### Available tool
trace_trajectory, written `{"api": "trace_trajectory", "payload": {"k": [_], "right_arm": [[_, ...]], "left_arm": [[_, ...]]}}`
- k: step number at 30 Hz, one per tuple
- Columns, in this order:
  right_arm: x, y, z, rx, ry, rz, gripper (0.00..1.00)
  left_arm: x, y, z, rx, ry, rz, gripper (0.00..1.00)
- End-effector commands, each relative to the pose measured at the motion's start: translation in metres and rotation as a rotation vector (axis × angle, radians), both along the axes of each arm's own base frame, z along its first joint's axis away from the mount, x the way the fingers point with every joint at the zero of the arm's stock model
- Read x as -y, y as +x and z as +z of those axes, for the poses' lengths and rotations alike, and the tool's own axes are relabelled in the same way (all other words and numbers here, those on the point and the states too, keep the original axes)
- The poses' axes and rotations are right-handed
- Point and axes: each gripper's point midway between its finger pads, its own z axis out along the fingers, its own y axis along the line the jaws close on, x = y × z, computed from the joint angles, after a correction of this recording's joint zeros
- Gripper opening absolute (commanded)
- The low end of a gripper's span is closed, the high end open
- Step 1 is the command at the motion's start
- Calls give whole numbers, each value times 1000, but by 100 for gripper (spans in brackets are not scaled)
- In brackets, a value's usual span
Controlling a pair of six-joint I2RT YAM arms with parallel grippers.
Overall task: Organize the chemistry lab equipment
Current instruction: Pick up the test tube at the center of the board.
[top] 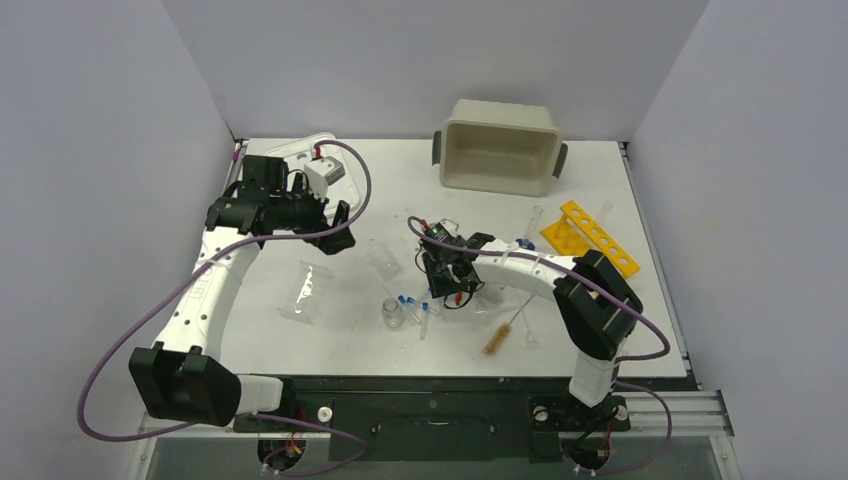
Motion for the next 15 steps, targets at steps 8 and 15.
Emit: {"api": "trace_trajectory", "payload": {"k": [8, 15], "right_arm": [[-18, 8, -9, -1, -9, 50, 26], [-2, 11, -21, 15, -85, 39, 19]], "left_arm": [[-3, -4, 18, 56, 6, -6, 96], [-3, -4, 22, 64, 5, -3, 97]]}}
